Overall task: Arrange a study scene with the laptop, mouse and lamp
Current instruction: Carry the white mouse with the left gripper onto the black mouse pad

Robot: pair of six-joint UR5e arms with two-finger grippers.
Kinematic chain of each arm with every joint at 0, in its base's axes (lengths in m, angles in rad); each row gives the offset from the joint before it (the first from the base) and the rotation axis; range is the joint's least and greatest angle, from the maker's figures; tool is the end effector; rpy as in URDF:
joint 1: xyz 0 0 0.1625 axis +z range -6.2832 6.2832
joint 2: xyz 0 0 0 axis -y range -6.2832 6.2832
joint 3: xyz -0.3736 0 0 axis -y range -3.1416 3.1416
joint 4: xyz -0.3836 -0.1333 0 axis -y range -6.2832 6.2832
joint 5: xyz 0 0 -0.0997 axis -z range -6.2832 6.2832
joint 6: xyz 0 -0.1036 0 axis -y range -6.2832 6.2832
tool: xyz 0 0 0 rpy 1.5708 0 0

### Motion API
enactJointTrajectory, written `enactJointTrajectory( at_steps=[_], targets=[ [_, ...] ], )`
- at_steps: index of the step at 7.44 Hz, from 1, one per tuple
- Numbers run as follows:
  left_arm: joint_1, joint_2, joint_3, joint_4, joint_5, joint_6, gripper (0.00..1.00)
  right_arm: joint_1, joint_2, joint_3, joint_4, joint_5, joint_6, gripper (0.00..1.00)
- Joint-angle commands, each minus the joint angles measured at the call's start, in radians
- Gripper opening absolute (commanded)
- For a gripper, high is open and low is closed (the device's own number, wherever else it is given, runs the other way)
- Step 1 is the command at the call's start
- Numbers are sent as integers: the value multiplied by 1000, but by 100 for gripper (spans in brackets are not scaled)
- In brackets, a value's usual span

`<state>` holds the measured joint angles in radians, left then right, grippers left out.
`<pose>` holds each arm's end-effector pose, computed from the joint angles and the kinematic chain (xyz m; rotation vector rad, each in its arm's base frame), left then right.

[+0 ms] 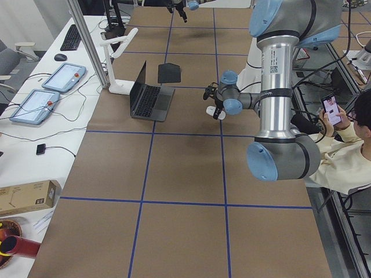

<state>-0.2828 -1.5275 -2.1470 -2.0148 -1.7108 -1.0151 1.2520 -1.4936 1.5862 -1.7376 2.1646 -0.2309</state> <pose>0.4038 -0.2411 0.3156 0.2807 0.9474 0.3188 -0.0864 -0.5021 0.5925 -0.0991 -0.5965 -0.5110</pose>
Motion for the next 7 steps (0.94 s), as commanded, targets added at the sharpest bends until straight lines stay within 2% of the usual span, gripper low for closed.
enactJointTrajectory(
  at_steps=[1, 3, 4, 7],
  targets=[
    [-67, -170, 2, 136, -3, -7, 11, 71, 3, -46, 1, 29, -57, 100],
    [-93, -377, 28, 357, -1, -58, 11, 154, 16, -148, 115, 110, -70, 100],
    [-93, -457, 74, 399, -1, -83, 11, 159, 16, -190, 157, 109, -73, 100],
    [-93, -647, 253, 400, 6, -174, 10, 178, 12, -203, 165, 109, -71, 100]
  ],
)
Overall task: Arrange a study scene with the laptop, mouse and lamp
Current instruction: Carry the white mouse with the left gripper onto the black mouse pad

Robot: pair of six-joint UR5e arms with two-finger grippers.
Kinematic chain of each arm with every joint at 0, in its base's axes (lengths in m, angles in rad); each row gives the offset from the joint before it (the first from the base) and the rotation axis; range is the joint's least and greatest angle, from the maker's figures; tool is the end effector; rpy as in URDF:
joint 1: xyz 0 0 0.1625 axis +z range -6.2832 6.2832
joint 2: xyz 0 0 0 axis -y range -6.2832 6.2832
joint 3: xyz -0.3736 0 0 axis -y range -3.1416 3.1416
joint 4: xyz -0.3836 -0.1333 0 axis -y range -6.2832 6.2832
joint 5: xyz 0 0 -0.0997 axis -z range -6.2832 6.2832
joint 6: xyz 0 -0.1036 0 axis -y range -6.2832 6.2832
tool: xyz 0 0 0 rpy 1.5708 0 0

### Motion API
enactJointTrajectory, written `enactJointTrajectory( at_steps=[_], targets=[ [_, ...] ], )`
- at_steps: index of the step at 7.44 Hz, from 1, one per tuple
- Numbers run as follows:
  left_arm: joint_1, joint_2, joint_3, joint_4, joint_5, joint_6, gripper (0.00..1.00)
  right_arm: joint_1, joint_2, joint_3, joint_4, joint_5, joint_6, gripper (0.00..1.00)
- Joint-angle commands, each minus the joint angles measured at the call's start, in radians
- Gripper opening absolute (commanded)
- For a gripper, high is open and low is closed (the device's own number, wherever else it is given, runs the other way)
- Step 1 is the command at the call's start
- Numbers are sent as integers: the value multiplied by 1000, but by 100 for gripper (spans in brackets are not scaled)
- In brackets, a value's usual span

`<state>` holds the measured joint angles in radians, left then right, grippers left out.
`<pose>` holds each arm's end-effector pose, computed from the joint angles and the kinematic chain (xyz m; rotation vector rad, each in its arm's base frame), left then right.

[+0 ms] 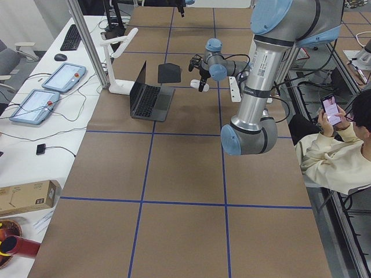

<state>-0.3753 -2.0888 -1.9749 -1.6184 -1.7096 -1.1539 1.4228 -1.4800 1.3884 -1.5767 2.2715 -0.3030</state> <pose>0.4753 -0.3151 0.1572 0.2557 0.9427 0.1055 -0.0090 -0.5116 0.6582 -0.0393 -0.7102 -0.3978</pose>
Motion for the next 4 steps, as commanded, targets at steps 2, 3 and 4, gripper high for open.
enactJointTrajectory(
  at_steps=[2, 3, 4],
  targets=[
    [-7, -231, 251, -12, 31, -88, 10, 10, -8, 1, 4, -4, -2, 100],
    [-13, -303, 343, -58, 54, -124, 10, 16, -9, 6, 6, -6, -4, 100],
    [-19, -369, 446, -123, 86, -157, 10, 25, -9, 9, 6, -7, -7, 100]
  ],
)
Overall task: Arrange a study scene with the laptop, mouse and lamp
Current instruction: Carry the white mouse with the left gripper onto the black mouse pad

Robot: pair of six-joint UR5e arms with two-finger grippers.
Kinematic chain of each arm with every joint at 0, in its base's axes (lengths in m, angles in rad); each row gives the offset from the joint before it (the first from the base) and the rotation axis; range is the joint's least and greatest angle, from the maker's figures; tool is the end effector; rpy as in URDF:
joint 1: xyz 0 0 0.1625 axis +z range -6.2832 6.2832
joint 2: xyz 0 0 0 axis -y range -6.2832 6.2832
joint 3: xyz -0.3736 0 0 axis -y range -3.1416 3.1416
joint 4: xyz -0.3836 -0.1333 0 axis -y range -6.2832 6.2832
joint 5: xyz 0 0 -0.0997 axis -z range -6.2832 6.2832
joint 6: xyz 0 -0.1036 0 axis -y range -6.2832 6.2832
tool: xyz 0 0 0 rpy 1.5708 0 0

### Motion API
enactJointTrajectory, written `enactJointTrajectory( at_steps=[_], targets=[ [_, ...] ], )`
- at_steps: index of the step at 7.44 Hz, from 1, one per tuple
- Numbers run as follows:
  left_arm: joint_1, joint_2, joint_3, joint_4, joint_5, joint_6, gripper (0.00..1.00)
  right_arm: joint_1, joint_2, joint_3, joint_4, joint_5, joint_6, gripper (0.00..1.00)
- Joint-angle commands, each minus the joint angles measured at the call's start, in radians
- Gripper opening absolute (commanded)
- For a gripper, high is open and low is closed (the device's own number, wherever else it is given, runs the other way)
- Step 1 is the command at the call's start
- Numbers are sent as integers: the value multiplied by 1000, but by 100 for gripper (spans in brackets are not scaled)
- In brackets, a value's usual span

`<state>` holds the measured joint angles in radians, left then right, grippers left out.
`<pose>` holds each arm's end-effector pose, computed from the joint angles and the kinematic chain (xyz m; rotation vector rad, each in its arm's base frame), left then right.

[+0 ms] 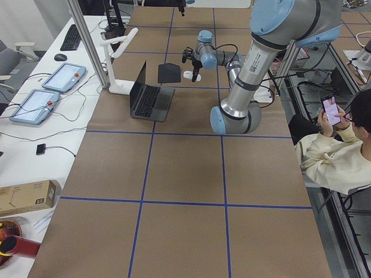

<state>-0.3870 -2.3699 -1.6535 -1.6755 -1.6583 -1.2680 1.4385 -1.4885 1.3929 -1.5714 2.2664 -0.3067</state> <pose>0.5576 -0.3614 0.1007 0.2578 0.9549 -0.0341 -0.0002 -0.5086 0.6602 -0.0316 -0.7050 -0.3873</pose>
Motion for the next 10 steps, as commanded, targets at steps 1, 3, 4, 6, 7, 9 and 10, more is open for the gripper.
enactJointTrajectory(
  at_steps=[1, 3, 4, 6, 7, 9, 10],
  targets=[
    [-10, -145, 229, -126, 82, -69, 10, 11, -1, 1, 1, -5, -12, 100],
    [-12, -224, 415, -258, 187, -93, 9, 20, 7, -2, -1, -4, 18, 100],
    [-12, -253, 478, -292, 219, -112, 9, 20, 7, 3, -1, -4, 93, 100],
    [-12, -295, 549, -320, 285, -135, 12, 28, 14, 1, 1, -7, 124, 100],
    [-12, -301, 557, -320, 311, -134, 80, 31, 16, 3, 1, -7, 124, 100],
    [-23, -299, 555, -319, 305, -120, 99, 31, 16, 0, 10, -7, 117, 100],
    [-36, -298, 534, -303, 280, -78, 99, 31, 14, -2, 30, -7, 115, 100]
  ],
)
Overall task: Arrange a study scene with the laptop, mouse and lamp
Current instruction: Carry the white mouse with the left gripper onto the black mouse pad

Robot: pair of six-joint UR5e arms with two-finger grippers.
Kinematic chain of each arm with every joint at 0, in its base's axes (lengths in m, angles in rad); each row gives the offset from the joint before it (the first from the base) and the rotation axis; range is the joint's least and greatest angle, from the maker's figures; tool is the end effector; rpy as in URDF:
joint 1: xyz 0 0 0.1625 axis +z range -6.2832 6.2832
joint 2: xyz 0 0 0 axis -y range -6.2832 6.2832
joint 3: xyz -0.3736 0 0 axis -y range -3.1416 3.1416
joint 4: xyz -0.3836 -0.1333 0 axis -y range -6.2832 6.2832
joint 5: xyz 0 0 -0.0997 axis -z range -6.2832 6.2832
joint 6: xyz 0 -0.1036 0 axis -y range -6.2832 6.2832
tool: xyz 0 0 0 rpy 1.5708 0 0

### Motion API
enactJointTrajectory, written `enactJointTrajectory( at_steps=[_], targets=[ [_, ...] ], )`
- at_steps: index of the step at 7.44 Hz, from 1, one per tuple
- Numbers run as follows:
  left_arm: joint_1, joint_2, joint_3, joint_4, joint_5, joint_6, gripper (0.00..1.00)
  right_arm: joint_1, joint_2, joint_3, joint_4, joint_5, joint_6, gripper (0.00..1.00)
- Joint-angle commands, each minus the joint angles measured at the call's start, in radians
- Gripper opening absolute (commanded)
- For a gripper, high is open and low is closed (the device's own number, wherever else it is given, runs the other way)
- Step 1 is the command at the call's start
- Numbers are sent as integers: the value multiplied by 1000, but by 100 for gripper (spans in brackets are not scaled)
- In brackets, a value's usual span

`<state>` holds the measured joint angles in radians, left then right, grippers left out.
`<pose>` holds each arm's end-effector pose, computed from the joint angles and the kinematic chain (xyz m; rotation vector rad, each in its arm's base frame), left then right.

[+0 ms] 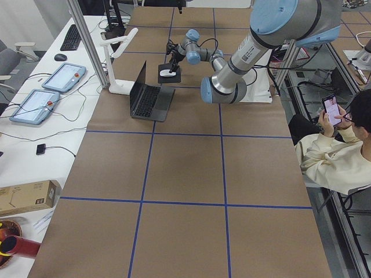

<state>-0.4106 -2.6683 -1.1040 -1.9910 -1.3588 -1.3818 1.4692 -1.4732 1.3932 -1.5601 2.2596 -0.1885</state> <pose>0.6530 -0.4535 0.0704 0.4946 0.9472 -0.3116 0.0151 -0.5169 0.6517 -0.0367 -0.6927 -0.2545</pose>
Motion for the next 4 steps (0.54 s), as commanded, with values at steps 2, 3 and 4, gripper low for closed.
enactJointTrajectory(
  at_steps=[2, 3, 4],
  targets=[
    [-77, 127, -249, 248, -228, 104, 99, 0, 1, 1, 18, 1, -5, 100],
    [-106, 251, -449, 368, -276, 184, 99, 0, -1, 4, 25, 2, -6, 100],
    [-149, 345, -568, 449, -337, 258, 99, 0, -1, 4, 25, 2, -2, 100]
  ],
)
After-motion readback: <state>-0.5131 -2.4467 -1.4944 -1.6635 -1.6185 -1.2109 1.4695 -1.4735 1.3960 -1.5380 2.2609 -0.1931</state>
